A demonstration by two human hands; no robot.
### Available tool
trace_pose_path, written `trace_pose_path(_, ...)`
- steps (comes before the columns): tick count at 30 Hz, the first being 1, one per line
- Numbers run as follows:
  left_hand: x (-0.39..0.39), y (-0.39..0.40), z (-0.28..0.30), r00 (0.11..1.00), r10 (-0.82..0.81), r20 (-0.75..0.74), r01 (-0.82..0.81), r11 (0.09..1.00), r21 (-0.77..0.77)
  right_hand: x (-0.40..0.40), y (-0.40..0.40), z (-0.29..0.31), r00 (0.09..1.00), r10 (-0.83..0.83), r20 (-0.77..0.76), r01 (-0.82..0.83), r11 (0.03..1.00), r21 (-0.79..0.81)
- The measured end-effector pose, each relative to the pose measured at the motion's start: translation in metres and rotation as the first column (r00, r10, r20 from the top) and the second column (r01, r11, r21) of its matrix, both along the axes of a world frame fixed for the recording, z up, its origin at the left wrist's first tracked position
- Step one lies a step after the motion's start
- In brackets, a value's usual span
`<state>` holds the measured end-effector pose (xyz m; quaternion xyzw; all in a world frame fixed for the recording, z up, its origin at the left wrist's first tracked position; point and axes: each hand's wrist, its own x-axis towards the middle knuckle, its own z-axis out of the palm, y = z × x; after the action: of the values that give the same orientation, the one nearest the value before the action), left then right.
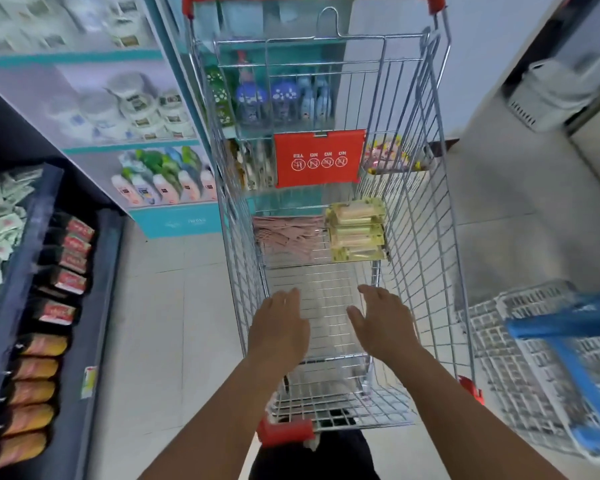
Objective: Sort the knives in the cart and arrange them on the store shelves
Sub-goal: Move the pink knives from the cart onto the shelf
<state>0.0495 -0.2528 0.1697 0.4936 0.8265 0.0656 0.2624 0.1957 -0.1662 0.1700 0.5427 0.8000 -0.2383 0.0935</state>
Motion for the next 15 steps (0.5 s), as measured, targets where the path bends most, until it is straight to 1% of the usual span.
trace_pose_path(5, -0.024, 0.046, -0.012, 1.000, 0.013, 0.006, -0.013, 1.000, 0.013, -0.025, 0.055, -0.012, 0.999, -0.008, -0.039, 0.009, 1.000, 0.022)
trace_pose_path(9, -0.043, 0.087, -0.029, 0.999, 0.041, -0.006, -0.041, 0.999, -0.018, -0.043, 0.102, -0.035, 0.998, 0.011, -0.062, -0.012, 1.000, -0.003)
trace_pose_path(15, -0.067, 0.146, -0.077, 0.986, 0.167, 0.027, -0.164, 0.981, -0.100, -0.075, 0.168, -0.081, 0.995, 0.086, -0.045, -0.088, 0.994, -0.057)
